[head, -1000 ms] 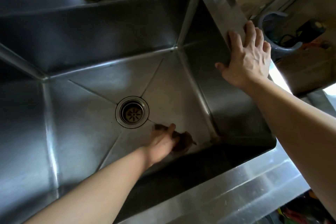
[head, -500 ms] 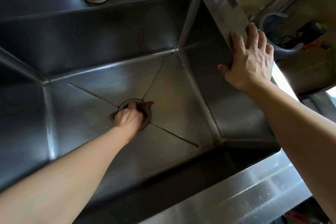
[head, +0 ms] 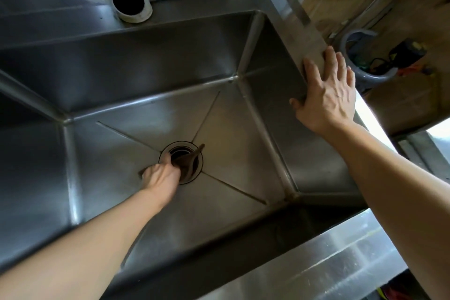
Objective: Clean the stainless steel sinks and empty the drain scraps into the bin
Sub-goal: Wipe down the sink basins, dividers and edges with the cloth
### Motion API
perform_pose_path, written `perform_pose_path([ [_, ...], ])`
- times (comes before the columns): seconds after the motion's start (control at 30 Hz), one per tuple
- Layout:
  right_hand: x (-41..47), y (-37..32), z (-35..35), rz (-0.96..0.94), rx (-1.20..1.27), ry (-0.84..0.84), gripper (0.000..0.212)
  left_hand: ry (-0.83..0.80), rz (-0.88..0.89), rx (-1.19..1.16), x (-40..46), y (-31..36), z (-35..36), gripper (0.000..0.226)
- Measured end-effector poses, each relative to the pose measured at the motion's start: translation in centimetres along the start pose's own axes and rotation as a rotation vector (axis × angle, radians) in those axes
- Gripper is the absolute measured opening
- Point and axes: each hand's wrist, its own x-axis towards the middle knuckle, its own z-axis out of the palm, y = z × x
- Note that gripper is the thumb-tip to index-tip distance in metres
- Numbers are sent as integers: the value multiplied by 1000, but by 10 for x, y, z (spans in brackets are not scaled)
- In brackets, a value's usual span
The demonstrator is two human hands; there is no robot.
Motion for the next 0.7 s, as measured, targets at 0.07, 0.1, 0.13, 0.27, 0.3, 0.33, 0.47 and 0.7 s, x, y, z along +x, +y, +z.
perform_pose_path([
  [0.07, -9, -9, 1, 20, 13, -4, 89, 25, -53, -41, 3, -6, -6, 30],
  [0.1, -14, -15, 1, 26, 26, -12, 90, 25, -71, -69, 3, -9, -10, 28],
  [0.13, -21, -23, -1, 14, 43, -19, 90, 24, -67, -77, 1, -13, -16, 28],
  [0.27, -51, -63, -4, -218, 169, -149, 69, 57, 147, -34, -10, -21, -34, 27],
  [0.3, -58, -75, -3, -255, 210, -234, 61, 69, 203, -35, -11, -20, -38, 27],
  [0.33, -63, -87, -1, -272, 234, -330, 56, 55, 237, -25, -12, -19, -41, 27],
  [0.47, -74, -120, 3, -193, 338, -504, 48, -4, 195, -47, -14, -17, -52, 20],
  [0.7, -80, -147, -8, -142, 380, -590, 47, -83, 52, -354, -23, -34, -90, 9],
])
